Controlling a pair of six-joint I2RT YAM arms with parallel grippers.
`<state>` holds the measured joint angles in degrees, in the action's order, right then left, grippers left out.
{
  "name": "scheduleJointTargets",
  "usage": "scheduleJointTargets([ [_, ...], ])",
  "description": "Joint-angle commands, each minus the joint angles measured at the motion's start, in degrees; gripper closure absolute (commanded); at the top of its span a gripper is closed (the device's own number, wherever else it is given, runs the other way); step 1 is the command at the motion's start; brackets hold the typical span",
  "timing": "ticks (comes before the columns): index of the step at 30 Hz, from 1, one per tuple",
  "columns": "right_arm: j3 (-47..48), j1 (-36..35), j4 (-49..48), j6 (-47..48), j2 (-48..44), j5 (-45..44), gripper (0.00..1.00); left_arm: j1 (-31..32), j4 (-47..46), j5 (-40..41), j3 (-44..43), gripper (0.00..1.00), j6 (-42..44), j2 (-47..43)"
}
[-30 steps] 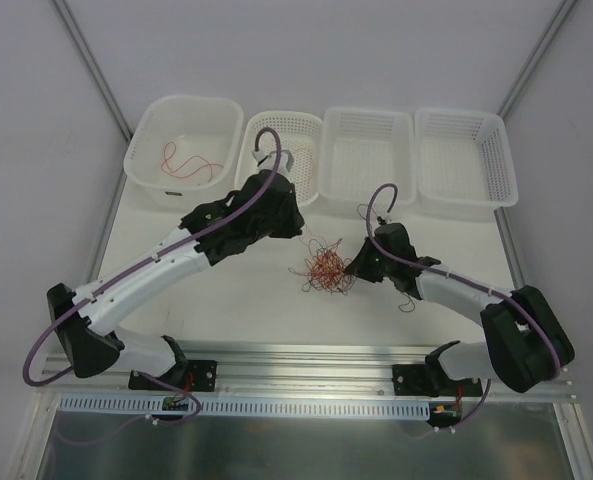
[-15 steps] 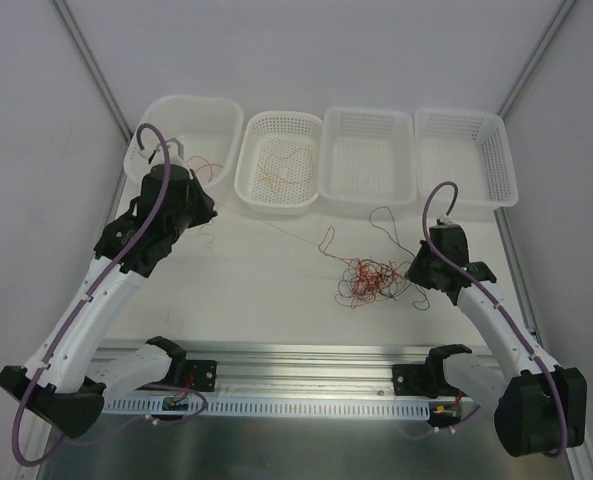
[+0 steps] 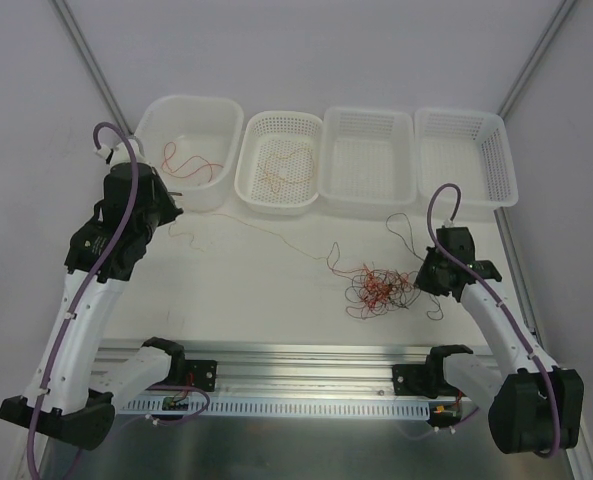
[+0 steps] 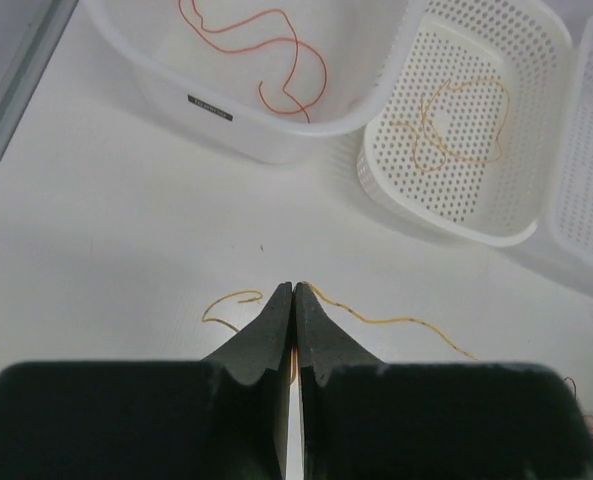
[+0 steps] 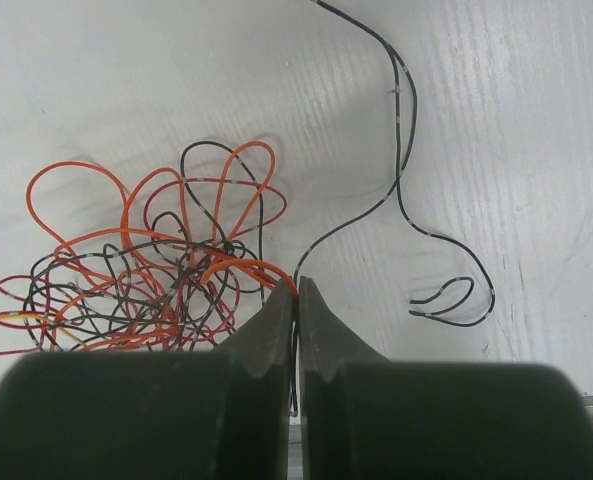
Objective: Untangle the cables
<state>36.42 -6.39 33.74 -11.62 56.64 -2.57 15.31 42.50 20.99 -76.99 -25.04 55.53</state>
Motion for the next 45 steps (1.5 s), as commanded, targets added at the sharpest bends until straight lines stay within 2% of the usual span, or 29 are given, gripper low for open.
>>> scheduleJointTargets([
  [1,3.1,0.2,1.9,2.3,-0.4,-0.3,0.99,-0.3,1.2,-4.3,3.2,1.00,0.3,-0.1],
  [3,3.9,0.2,2.5,3.1,-0.9,-1.3,0.99,-0.3,0.7,-7.0,5.3,1.00,0.8,-0.3],
  [5,4.9,0.3,3.4,3.7,-1.0,-2.7,0.99,-0.2,0.8,-4.9,5.9,1.00,1.5,-1.3],
  [8,5.5,0.5,5.1,3.3,0.0,-5.4,0.99,-1.0,1.7,5.2,4.0,1.00,4.3,-2.8],
  [9,5.4,0.5,5.2,3.1,0.0,-5.6,0.99,-1.6,4.1,11.2,1.0,1.00,4.8,-2.5],
  [10,5.2,0.4,5.1,2.8,0.0,-5.4,0.99,-2.4,5.4,13.9,-0.6,1.00,5.4,-1.6],
  [13,4.8,0.5,4.9,2.1,-0.4,-5.5,0.99,-6.0,8.3,20.1,-4.9,1.00,7.8,-0.3],
  [16,5.2,0.5,5.3,1.9,-1.1,-6.5,0.99,-9.2,8.4,21.5,-6.3,1.00,8.8,0.2],
  [22,6.5,1.3,6.6,2.3,-1.1,-7.4,0.99,-11.4,8.9,20.1,-6.9,1.00,8.8,1.4],
  [25,6.8,1.3,6.3,3.0,-1.6,-5.9,0.99,-11.4,8.5,13.3,-7.1,1.00,7.4,0.6],
  [26,7.1,1.3,6.2,3.1,-1.5,-4.9,0.99,-11.4,7.6,7.9,-7.1,1.00,7.0,0.5],
  [30,7.7,1.0,5.7,3.9,-0.5,0.2,0.93,-11.3,6.3,-2.8,-8.8,1.00,6.3,0.2],
  [33,7.8,0.3,5.5,4.5,-0.6,2.0,0.80,-11.3,4.4,-9.6,-10.6,1.00,5.7,-0.4],
  [34,7.8,0.2,5.5,4.6,-0.7,2.0,0.71,-11.3,4.3,-11.1,-11.4,1.00,5.5,-0.3],
  [36,7.9,-0.4,5.4,4.9,-2.1,4.5,0.60,-11.3,3.8,-14.4,-13.9,1.00,5.0,0.0],
  [37,7.9,-0.6,5.1,5.1,-2.7,4.9,0.47,-11.4,3.6,-17.8,-14.8,1.00,4.7,0.5],
  [39,8.2,-1.2,5.1,5.7,-4.3,6.2,0.36,-11.3,3.0,-20.8,-17.0,1.00,3.4,1.2],
  [40,8.3,-1.3,5.5,5.7,-4.9,6.4,0.24,-11.3,2.9,-24.3,-17.7,1.00,2.5,2.1],
  [43,8.6,-2.0,6.2,5.9,-7.5,7.3,0.08,-11.3,1.1,-28.5,-20.5,1.00,0.9,3.8],
  [45,8.7,-2.3,6.4,5.9,-8.8,8.3,0.03,-11.3,-0.3,-32.0,-21.9,1.00,-0.7,4.4],
])
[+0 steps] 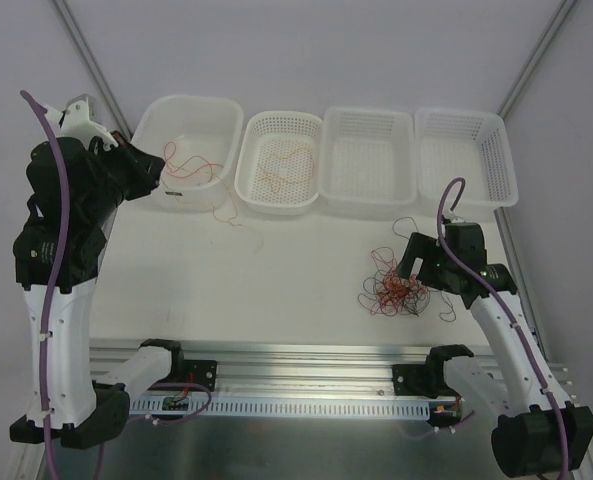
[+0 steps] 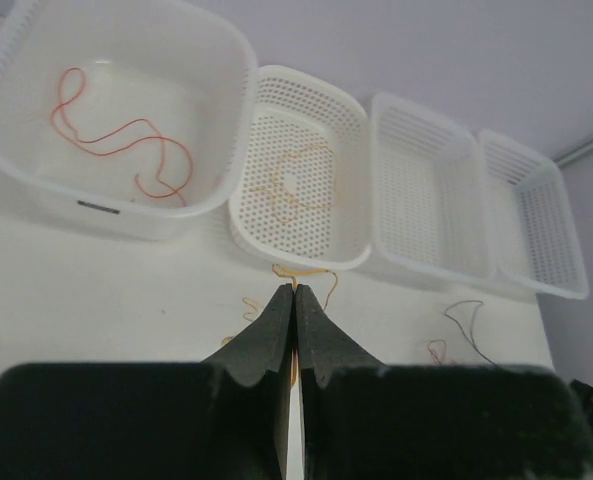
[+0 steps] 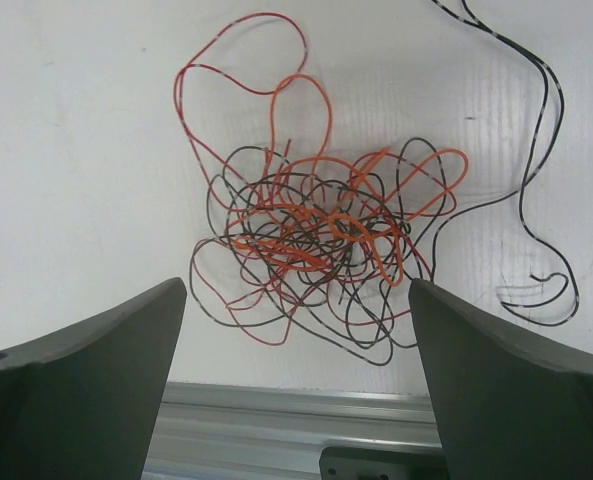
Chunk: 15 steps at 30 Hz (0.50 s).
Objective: Untangle the cables
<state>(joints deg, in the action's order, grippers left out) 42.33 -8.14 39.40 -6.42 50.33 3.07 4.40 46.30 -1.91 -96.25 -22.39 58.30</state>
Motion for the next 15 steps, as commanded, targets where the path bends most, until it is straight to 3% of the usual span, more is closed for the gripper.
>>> scheduleJointTargets([
  [1,2.8,-0.6,1.2,0.8,-3.7,3.0,0.00,-0.4,-5.2,-9.9,-3.0,1.00,-4.1,2.4],
  [7,3.7,-1.0,2.8,1.0,-7.3,4.6,0.03,-0.4,-11.6,-15.8,-8.8,1.00,-8.2,8.2],
  [15,4.3,-1.2,3.1,0.5,-9.2,7.6,0.03,1.7,-18.7,-15.8,-20.0,1.00,-10.3,17.4],
])
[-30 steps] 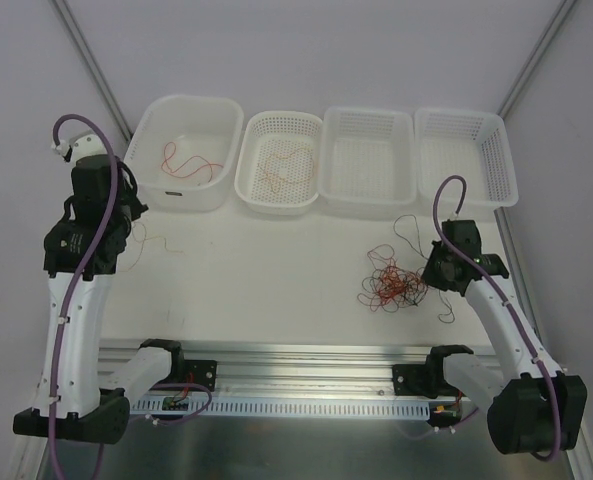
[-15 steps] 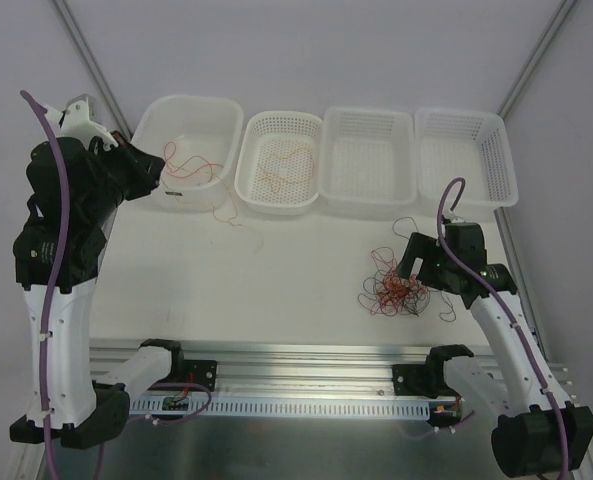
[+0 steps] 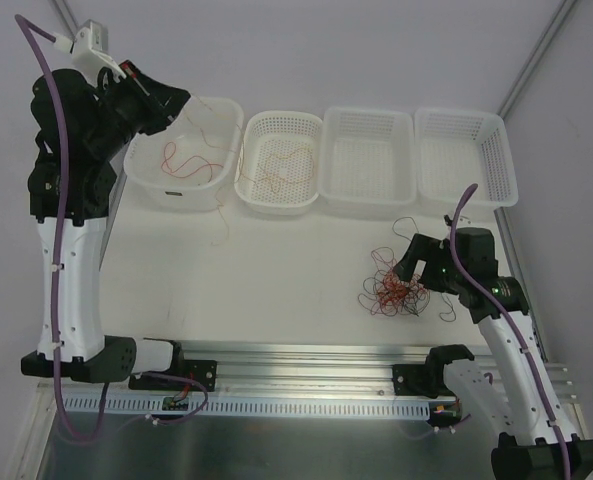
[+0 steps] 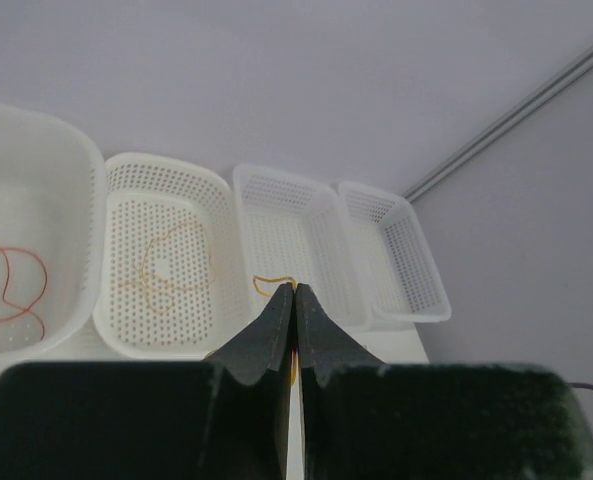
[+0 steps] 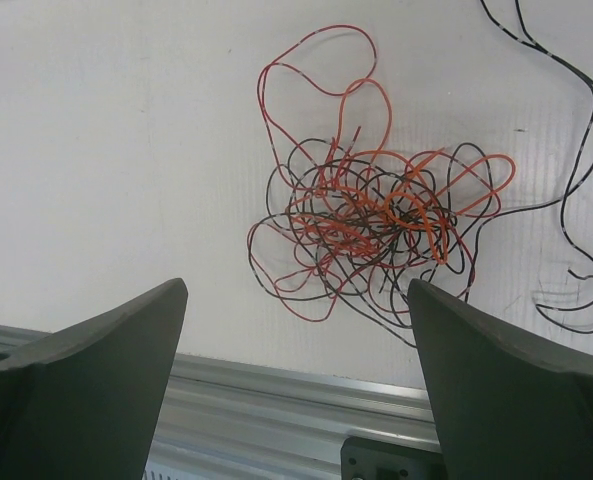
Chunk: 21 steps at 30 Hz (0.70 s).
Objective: Untangle the cables
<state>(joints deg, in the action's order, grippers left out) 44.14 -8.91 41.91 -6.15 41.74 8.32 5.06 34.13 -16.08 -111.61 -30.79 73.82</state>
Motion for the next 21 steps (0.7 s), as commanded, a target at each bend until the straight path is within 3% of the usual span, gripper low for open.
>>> scheduleJointTargets([
  [1,2.7,-0.5,0.5,0.4,-0.4,2.5,0.03,1.2,-6.8,-1.3,-5.8,1.00,-2.0,4.2],
  [13,2.9,-0.5,0.5,1.4,0.9,2.0,0.03,3.1,-11.4,0.9,-22.9,1.00,-3.8,20.2],
  [21,2.4,-0.5,0.9,1.9,1.1,1.5,0.03,4.6,-15.7,9.4,-22.9,1.00,1.7,28.4],
])
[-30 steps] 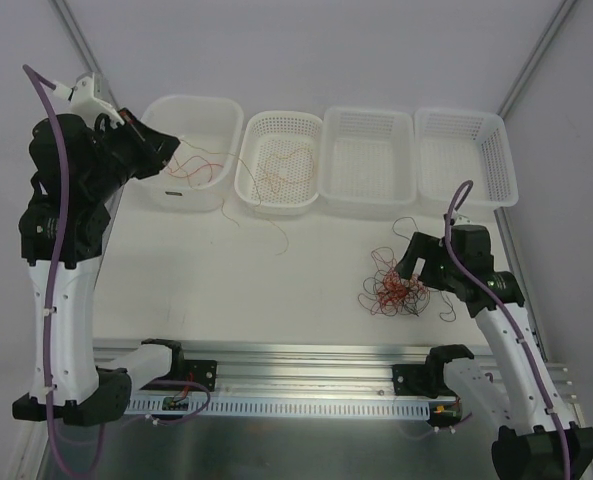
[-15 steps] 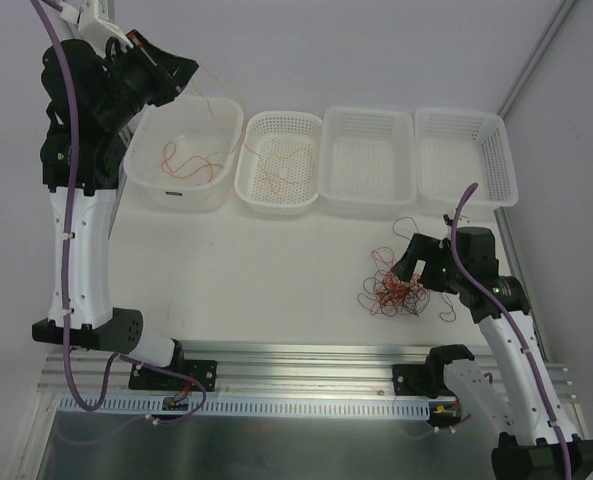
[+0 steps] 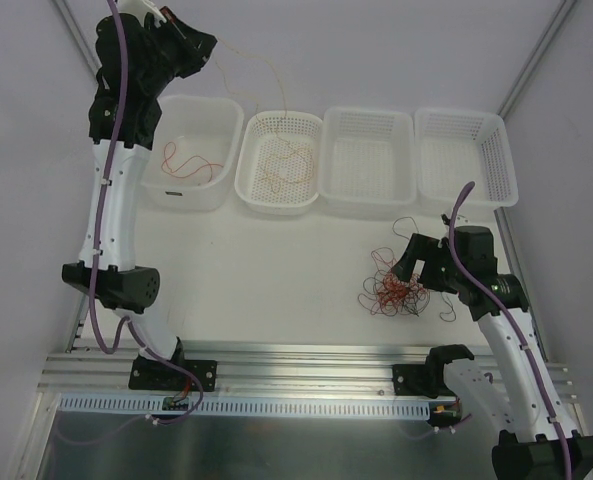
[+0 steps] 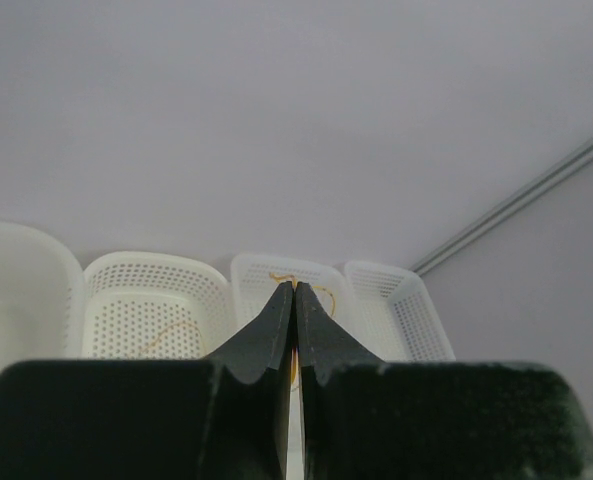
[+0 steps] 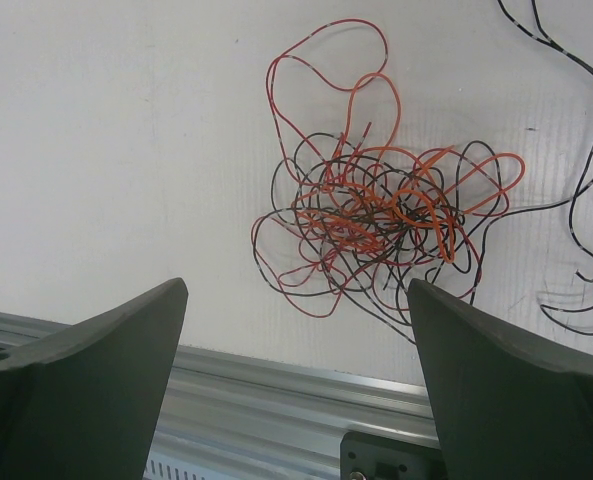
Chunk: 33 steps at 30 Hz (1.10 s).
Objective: Untangle the cables
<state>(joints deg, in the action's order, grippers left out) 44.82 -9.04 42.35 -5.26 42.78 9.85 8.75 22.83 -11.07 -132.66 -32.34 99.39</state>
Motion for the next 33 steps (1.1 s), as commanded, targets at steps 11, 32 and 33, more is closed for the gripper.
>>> scheduleJointTargets([
  [11,0.6,-0.4,0.2,0.8,0.5,-0.5,0.03,6.4,-6.0,6.0,4.2,1.00,11.2,12.8],
  [32,1.0,-0.5,1.3,1.8,2.7,-1.4,0.03,10.8,-7.6,11.2,20.1,0.45,11.1,11.6],
  [33,1.3,-0.5,1.5,2.2,3.0,-1.9,0.03,10.8,-7.6,11.2,22.2,0.40,10.9,10.5],
])
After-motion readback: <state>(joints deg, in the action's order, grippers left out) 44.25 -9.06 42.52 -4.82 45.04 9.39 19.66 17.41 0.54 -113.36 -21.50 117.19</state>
